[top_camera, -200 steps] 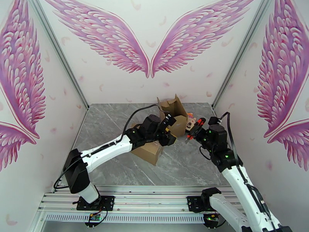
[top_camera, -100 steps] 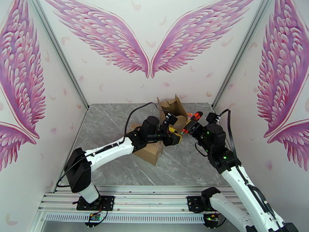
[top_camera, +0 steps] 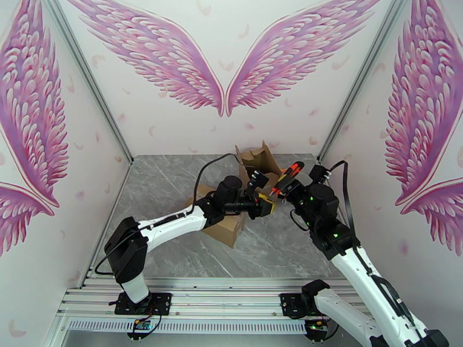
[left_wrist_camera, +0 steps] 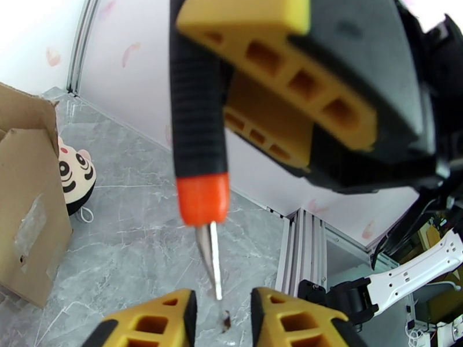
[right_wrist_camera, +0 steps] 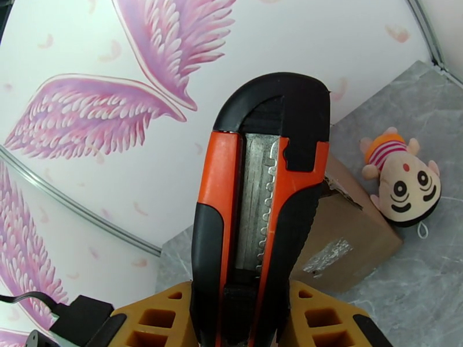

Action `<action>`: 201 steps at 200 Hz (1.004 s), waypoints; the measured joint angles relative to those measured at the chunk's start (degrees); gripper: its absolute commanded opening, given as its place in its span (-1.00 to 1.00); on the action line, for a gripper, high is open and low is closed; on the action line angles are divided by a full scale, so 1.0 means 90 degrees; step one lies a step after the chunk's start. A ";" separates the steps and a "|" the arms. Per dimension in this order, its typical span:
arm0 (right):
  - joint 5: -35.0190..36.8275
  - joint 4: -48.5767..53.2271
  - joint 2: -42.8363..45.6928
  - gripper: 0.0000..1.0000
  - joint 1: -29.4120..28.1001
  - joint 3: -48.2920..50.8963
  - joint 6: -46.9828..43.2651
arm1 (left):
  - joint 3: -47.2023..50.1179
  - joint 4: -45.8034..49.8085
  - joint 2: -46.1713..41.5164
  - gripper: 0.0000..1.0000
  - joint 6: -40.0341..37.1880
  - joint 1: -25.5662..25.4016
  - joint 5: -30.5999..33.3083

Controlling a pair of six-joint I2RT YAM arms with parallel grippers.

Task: Unpack the express box

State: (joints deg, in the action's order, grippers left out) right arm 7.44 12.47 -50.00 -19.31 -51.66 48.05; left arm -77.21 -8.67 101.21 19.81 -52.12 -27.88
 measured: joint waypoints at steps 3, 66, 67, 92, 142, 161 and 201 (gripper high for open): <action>0.0007 -0.0005 0.0000 -0.33 0.0000 0.0000 0.0002 | 0.0002 -0.0005 0.0007 -0.60 0.0046 0.0000 0.0000; 0.0158 -0.0109 0.0000 -0.35 -0.0039 -0.0002 0.0027 | 0.0049 -0.0185 0.0012 -1.00 0.0036 0.0000 -0.0134; 0.0163 -0.0112 0.0000 -0.35 -0.0039 -0.0002 0.0024 | 0.0051 -0.0187 0.0015 -1.00 0.0039 0.0000 -0.0134; 0.0306 -0.0240 0.0000 -0.36 -0.0041 -0.0002 0.0024 | 0.0189 -0.0206 0.0012 -1.00 0.0015 0.0000 -0.0134; 0.0471 -0.0406 -0.0019 -0.35 -0.0041 -0.0022 0.0017 | 0.0814 -0.0124 -0.0044 0.02 -0.0097 0.0000 0.0036; 0.0469 -0.0423 -0.0085 -0.35 -0.0041 -0.0022 0.0002 | 0.0908 0.0049 -0.0189 0.50 -0.0231 0.0000 0.0364; 0.0437 -0.0423 -0.0221 -0.33 -0.0073 -0.0022 -0.0056 | 0.0899 0.0274 -0.1003 0.55 -0.0838 0.0012 0.0988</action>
State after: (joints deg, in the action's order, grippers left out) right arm 11.38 8.67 -51.99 -19.97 -51.86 47.55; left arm -69.12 -6.20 92.18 12.27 -52.01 -18.98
